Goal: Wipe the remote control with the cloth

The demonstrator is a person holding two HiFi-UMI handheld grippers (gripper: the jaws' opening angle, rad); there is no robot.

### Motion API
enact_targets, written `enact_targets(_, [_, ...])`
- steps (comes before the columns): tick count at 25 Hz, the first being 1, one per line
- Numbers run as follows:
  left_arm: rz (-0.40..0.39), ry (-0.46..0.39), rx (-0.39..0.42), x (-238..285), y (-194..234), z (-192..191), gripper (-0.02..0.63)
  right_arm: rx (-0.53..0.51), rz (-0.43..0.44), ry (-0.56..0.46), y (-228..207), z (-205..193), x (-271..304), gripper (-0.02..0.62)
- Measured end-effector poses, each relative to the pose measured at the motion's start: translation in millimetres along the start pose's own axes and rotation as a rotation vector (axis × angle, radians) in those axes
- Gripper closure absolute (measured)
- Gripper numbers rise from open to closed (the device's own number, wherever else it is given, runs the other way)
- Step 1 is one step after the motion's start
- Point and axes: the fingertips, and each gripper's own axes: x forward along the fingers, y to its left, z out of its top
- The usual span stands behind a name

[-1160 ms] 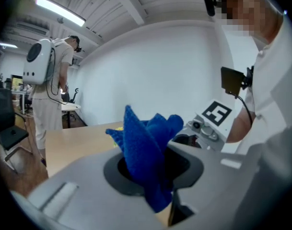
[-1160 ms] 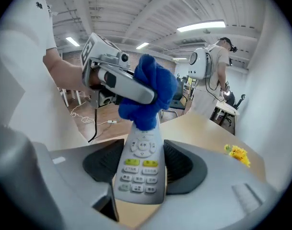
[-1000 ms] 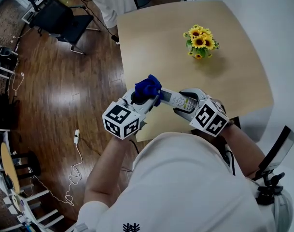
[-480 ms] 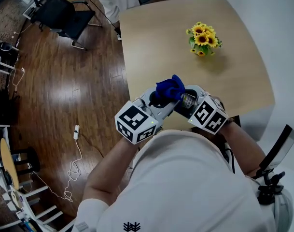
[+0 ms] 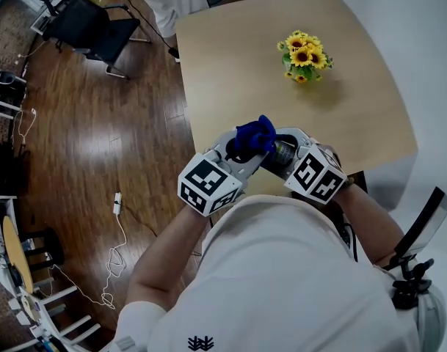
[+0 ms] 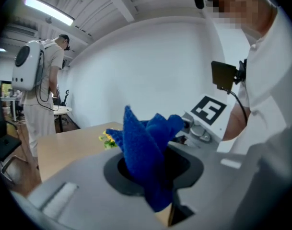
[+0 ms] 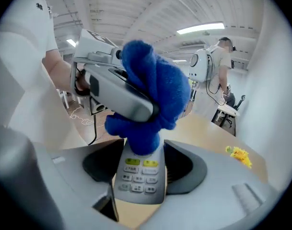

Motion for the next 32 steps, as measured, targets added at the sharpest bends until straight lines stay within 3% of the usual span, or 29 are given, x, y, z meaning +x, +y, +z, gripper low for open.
enact_targets(10, [0.205,0.040,0.006,-55,63,-16,0.499,0.049,-0.009,0.016,-2,-17,-2,0.336])
enact_targets(19, [0.315,-0.001,-0.081,-99,74,-23,0.499,0.153,-0.075,0.083,-37,-63,16,0.336])
enact_targets(22, [0.324,0.000,-0.117,-112,60,-35,0.499,0.219,-0.133,0.115,-53,-89,29,0.336])
enact_targets(29, [0.347,0.002,-0.196,-134,14,-51,0.499,0.481,-0.276,0.170,-74,-146,60,0.336])
enact_targets(32, [0.369,0.007,-0.227,-134,16,-61,0.499,0.547,-0.317,0.206,-86,-172,84,0.336])
